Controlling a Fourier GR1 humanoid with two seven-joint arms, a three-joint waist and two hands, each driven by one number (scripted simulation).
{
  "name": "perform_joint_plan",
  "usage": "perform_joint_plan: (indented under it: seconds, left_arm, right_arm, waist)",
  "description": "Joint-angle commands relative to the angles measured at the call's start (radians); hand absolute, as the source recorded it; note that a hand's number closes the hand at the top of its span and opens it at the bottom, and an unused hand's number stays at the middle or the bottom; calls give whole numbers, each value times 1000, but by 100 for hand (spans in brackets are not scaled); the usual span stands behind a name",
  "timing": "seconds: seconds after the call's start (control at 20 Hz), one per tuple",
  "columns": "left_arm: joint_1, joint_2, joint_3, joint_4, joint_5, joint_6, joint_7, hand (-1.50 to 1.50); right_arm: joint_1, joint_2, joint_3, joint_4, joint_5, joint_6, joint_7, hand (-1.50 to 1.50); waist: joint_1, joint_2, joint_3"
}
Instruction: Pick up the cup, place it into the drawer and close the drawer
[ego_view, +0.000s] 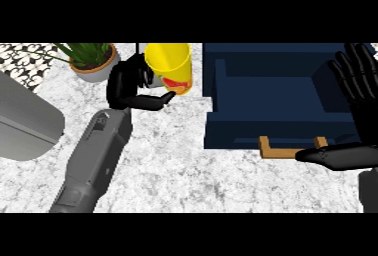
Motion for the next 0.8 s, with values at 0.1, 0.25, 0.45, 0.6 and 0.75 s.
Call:
perform_joint_plan:
  seconds: [0.1, 0.25, 0.45, 0.6, 0.75]
  left_arm:
    - [-156, -22, -146, -120, 62, 167, 242, 150]
    - [-266, -22, -104, -94, 28, 179, 314, 150]
    - [-388, -22, -184, -45, 75, 330, 412, 150]
    - [-516, -23, -217, 77, 98, 383, 516, 150]
    - [-516, -23, -278, 205, 140, 418, 468, 150]
  right_arm:
    - [-20, 10, 6, -5, 13, -25, 25, -150]
    - [12, 13, -11, 5, 15, -18, -29, -150]
    - [1, 17, 14, 18, 25, -8, -30, -150]
    - [-66, -16, -14, 36, -18, 10, 6, -150]
    - [-24, 29, 35, 31, 45, -15, -49, -150]
  waist:
    - [-16, 2, -1]
    - [-19, 7, -1]
    - [-30, 10, -1]
    - [-49, 15, 0]
    - [-60, 19, 0]
